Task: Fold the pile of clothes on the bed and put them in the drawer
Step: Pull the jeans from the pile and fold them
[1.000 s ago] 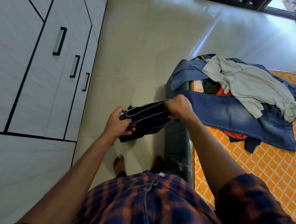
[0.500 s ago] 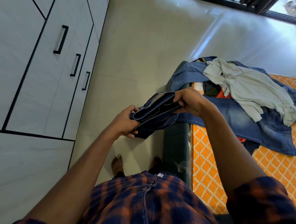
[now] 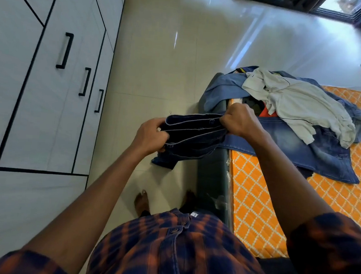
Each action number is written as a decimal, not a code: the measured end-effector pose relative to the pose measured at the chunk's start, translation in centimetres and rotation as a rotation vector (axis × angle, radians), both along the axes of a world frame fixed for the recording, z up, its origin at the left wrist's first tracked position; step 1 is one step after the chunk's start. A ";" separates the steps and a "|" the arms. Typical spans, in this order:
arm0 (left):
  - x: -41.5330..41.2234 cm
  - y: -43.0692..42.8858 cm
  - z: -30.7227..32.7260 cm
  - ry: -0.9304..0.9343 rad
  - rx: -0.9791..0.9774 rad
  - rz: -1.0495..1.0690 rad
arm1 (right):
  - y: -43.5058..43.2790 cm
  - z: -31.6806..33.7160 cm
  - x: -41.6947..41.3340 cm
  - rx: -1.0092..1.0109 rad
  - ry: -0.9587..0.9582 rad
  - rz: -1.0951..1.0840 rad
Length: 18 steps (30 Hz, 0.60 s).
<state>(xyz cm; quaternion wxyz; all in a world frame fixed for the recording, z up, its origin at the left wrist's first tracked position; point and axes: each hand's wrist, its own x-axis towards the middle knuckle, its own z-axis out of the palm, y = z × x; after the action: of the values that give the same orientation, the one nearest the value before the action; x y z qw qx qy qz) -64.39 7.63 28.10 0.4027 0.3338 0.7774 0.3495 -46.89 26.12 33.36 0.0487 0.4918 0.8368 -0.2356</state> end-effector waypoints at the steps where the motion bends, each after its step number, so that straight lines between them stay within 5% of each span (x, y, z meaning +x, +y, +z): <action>1: 0.1 0.2 0.3 -0.105 0.012 0.051 | 0.1 0.0 -0.1 0.042 0.005 0.003; 6: 0.8 1.3 1.7 -0.307 0.058 0.162 | -0.3 -0.6 0.2 0.132 0.048 -0.063; 10: 1.0 2.2 2.5 -0.437 0.091 0.263 | -1.7 -2.1 0.4 -0.176 0.106 -0.325; 13: -0.5 2.2 3.0 -0.364 0.078 0.193 | -1.9 -3.1 0.2 -0.509 0.272 -0.475; 18: -3.1 1.2 4.1 -0.195 0.103 0.127 | -1.4 -0.9 -2.0 -0.460 0.334 -0.338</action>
<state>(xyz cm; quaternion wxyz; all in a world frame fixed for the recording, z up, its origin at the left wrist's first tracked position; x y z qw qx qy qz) -67.52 8.80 32.21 0.4360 0.2686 0.7351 0.4443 -48.87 24.75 32.48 -0.0193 0.5542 0.6647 -0.5007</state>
